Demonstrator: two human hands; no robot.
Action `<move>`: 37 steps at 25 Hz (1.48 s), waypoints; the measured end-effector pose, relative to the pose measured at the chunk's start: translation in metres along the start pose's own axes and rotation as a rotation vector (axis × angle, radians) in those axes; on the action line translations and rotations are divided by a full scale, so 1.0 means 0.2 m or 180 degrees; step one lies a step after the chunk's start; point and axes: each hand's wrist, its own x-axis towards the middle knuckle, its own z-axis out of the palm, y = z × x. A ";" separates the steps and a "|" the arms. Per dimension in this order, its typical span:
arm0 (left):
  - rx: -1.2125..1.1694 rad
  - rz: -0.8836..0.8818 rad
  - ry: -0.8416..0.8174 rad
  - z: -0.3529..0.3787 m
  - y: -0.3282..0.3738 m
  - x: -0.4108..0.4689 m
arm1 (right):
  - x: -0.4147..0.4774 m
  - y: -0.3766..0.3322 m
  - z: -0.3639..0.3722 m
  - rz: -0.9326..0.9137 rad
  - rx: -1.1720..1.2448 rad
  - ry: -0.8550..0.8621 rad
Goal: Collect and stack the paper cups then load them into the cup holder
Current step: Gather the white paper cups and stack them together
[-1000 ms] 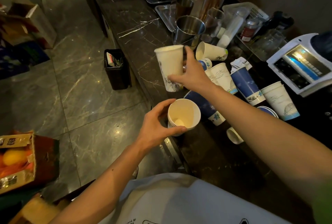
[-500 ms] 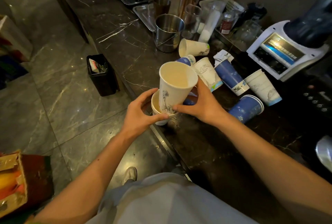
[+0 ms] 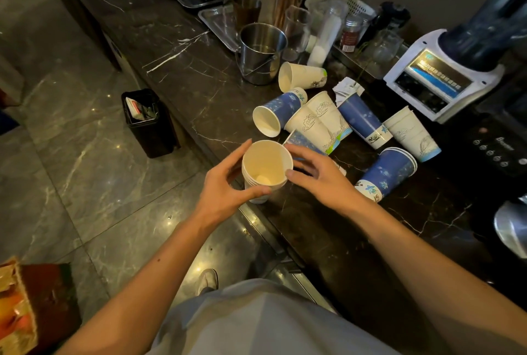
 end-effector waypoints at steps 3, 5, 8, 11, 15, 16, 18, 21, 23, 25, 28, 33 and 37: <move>0.0090 0.0066 -0.0038 -0.05 -0.01 0.05 | 0.02 -0.02 0.05 0.0021 0.0046 0.0119; 0.0098 0.0098 -0.0140 -0.12 -0.01 0.10 | 0.06 -0.03 0.08 0.0061 0.0048 0.0202; 0.0067 0.0142 -0.0072 -0.20 0.00 0.16 | 0.11 -0.08 0.10 0.0045 0.0162 0.0471; 0.0092 0.0192 -0.0134 -0.28 0.00 0.28 | 0.21 -0.14 0.06 0.0071 0.0054 0.1184; 0.0262 0.0213 -0.0104 -0.32 0.00 0.40 | 0.39 -0.06 -0.11 0.0520 -0.0889 0.1789; 0.0310 0.0202 -0.0086 -0.32 0.01 0.42 | 0.45 -0.03 -0.15 0.0673 -0.1226 0.1725; 0.0325 0.0173 -0.0089 -0.31 0.01 0.45 | 0.54 0.02 -0.22 0.0912 -0.1804 0.1502; 0.0308 0.0083 0.0072 -0.30 0.01 0.51 | 0.68 0.06 -0.31 0.1010 -0.2387 0.0967; 0.0336 0.0040 0.0088 -0.31 0.02 0.52 | 0.71 0.10 -0.31 0.1035 -0.2566 0.0798; 0.0446 0.0024 0.0110 -0.33 0.01 0.55 | 0.76 0.13 -0.33 0.0993 -0.2631 0.0771; 0.0492 -0.0011 -0.0009 -0.35 0.00 0.57 | 0.76 0.13 -0.34 0.0904 -0.2760 0.0736; 0.0464 0.0072 -0.0259 -0.38 -0.02 0.62 | 0.63 0.03 -0.40 0.0490 -0.2452 0.1554; 0.0397 0.0148 -0.0607 -0.43 -0.03 0.69 | 0.50 -0.13 -0.40 0.0204 -0.1717 0.2416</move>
